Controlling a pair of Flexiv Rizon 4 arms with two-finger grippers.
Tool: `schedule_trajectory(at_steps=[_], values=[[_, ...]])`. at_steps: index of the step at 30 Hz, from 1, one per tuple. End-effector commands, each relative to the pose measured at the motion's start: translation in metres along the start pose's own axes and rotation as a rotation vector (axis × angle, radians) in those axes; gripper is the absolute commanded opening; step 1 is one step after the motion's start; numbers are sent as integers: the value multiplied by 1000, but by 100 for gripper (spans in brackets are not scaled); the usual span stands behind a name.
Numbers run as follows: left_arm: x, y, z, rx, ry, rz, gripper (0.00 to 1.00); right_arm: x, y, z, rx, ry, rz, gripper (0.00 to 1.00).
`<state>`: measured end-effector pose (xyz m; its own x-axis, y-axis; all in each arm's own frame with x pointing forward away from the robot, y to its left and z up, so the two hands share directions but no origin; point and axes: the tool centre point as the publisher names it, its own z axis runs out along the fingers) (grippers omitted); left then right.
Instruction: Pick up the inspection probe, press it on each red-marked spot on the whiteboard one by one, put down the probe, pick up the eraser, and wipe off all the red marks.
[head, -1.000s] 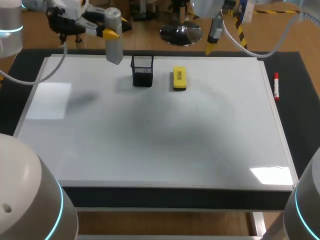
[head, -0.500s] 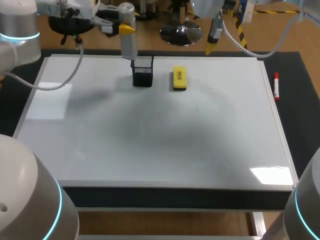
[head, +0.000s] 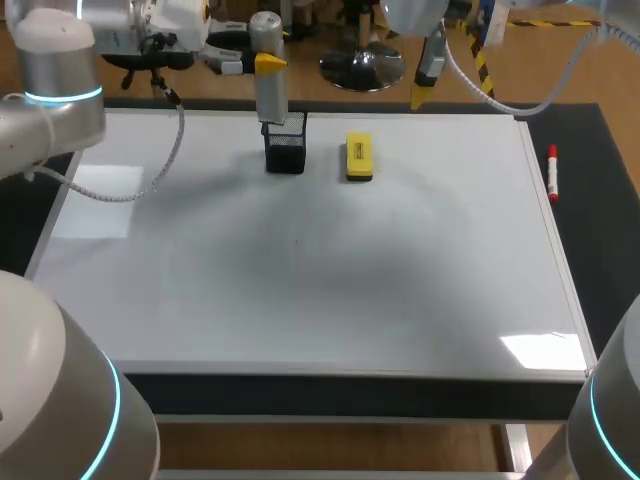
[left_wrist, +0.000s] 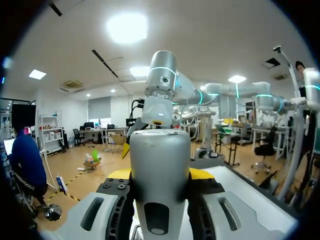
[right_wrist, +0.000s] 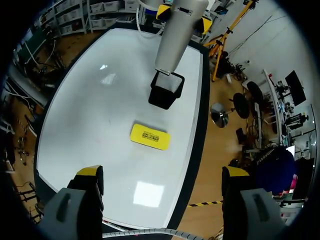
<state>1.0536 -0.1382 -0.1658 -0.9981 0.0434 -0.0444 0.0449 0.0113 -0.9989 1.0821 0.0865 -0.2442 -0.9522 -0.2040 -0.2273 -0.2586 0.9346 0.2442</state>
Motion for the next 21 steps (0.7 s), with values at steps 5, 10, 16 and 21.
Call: schedule_trajectory(at_steps=[5,10,16,21], values=[[-5,12,9,37,-41,8,0,0,0,-1,3,3,-1,100],[-9,17,11,46,-50,14,0,0,0,-1,3,3,-1,100],[-14,20,11,51,-56,23,0,0,0,-1,3,3,-1,100],[-18,22,10,47,-53,33,0,0,0,-1,3,3,-1,100]])
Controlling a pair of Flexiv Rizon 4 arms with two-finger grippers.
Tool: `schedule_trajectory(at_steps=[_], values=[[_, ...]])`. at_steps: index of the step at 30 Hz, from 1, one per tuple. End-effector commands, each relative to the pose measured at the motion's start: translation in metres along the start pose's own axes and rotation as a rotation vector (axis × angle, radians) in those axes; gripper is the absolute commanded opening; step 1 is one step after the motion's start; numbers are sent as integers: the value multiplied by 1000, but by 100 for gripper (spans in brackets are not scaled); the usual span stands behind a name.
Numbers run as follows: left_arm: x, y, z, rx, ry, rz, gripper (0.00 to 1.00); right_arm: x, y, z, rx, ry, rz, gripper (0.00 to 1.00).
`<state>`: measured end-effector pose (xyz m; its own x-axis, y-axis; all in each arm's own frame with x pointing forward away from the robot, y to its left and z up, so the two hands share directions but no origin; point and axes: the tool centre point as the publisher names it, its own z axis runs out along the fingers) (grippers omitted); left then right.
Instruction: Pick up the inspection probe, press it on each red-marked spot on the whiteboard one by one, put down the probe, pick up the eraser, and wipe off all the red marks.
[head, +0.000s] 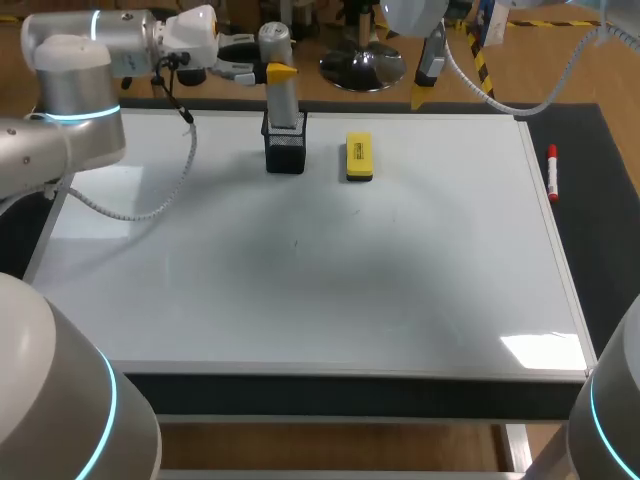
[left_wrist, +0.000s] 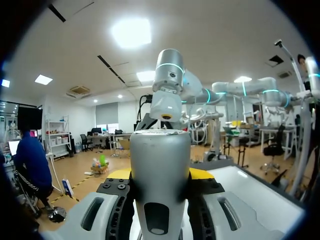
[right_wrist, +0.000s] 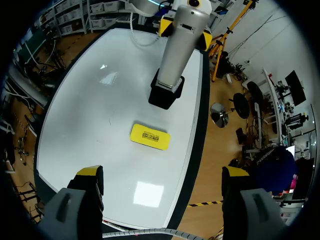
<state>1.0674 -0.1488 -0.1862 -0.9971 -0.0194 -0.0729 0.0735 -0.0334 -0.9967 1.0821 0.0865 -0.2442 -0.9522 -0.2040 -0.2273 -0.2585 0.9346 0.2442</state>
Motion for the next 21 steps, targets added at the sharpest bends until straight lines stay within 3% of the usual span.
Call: schedule_trajectory(at_steps=[1,21], values=[[-5,2,-1,3,11,5,0,0,0,-1,3,3,-1,100],[-10,24,0,-1,35,-11,0,0,0,-1,3,3,-1,100]])
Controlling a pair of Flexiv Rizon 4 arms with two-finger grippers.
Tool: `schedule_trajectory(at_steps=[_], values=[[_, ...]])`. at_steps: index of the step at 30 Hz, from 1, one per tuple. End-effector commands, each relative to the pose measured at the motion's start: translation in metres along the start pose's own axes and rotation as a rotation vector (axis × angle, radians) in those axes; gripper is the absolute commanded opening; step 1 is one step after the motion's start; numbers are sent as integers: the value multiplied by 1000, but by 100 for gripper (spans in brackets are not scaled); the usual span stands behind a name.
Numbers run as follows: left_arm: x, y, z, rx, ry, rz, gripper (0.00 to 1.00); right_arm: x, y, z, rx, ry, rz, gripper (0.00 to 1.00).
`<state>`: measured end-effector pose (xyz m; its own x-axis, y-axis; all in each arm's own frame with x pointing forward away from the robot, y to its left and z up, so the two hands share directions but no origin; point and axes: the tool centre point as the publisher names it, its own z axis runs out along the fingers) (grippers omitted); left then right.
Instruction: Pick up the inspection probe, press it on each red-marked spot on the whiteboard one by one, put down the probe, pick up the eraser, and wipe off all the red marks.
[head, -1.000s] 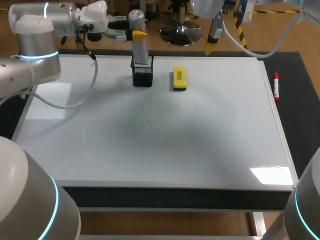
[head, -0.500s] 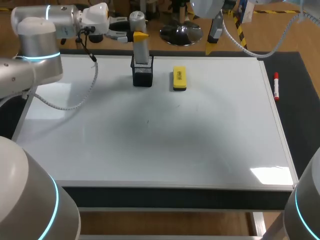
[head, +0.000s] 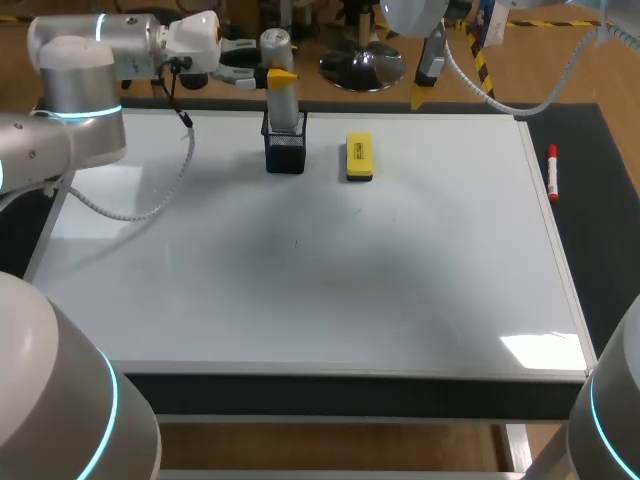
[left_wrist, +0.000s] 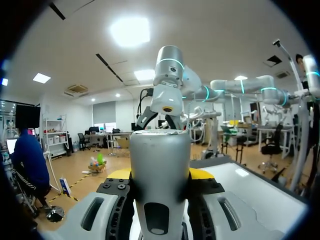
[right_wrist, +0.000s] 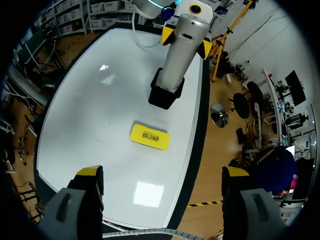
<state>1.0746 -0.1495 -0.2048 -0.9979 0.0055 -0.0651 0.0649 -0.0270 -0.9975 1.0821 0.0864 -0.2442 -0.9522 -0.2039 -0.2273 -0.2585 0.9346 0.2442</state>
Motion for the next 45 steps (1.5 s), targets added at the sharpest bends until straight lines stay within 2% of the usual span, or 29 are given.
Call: schedule_trajectory(at_steps=[1,11,24,45], values=[[-5,7,0,2,11,-5,0,0,0,-1,3,4,-1,100],[-7,29,2,-26,26,-15,0,0,0,-1,3,4,-1,100],[-8,59,5,-15,41,-39,0,0,0,-1,3,4,-1,100],[-11,78,5,-29,49,-34,0,0,0,-1,3,4,-1,100]])
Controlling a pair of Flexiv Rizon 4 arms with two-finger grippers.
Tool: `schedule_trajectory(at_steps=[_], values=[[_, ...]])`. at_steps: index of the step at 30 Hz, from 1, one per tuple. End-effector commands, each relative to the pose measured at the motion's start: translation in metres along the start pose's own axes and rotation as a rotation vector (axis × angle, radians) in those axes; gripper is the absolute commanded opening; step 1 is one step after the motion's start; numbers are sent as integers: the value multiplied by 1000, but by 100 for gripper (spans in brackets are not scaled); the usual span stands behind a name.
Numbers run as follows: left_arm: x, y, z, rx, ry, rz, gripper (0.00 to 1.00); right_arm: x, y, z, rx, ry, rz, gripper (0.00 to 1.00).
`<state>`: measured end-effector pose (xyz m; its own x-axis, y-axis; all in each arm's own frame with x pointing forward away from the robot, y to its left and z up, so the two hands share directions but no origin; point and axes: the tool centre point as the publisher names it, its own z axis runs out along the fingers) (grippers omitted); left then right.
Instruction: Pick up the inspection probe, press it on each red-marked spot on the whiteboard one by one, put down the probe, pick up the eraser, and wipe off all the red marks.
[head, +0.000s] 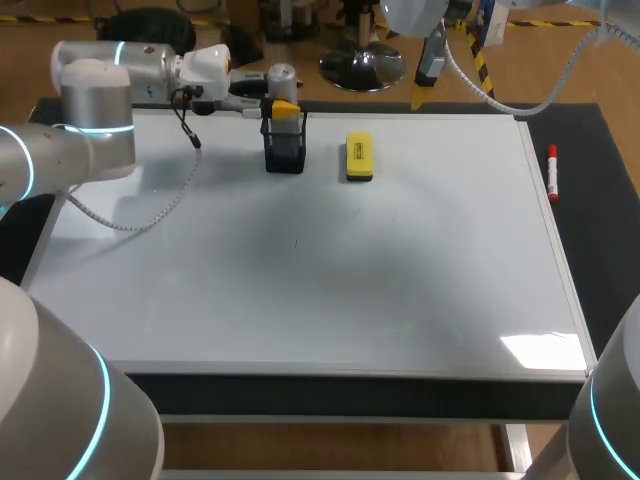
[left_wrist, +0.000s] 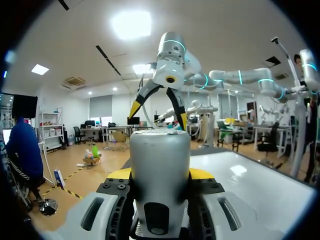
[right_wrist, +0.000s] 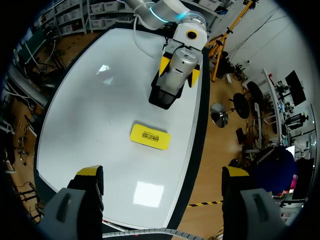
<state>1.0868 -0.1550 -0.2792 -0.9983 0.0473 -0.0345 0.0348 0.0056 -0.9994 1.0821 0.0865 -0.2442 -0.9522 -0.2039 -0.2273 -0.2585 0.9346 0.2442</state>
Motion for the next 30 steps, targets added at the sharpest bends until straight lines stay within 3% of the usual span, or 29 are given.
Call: schedule_trajectory(at_steps=[1,9,11,12,13,22,30], values=[[-4,3,1,-2,7,-5,0,0,0,-1,3,4,-1,100],[-2,5,0,-5,8,-1,0,0,0,-1,3,4,-1,100],[0,3,-2,-5,12,1,42,0,0,-1,3,4,-1,100],[1,3,-2,-4,14,3,86,0,0,-1,3,4,-1,100],[2,2,-3,-5,14,3,100,0,0,-1,3,4,-1,100],[11,-10,-18,-18,-2,27,100,0,0,-1,3,4,-1,100],[21,-22,-40,-114,-27,70,100,0,0,-1,3,4,-1,100]])
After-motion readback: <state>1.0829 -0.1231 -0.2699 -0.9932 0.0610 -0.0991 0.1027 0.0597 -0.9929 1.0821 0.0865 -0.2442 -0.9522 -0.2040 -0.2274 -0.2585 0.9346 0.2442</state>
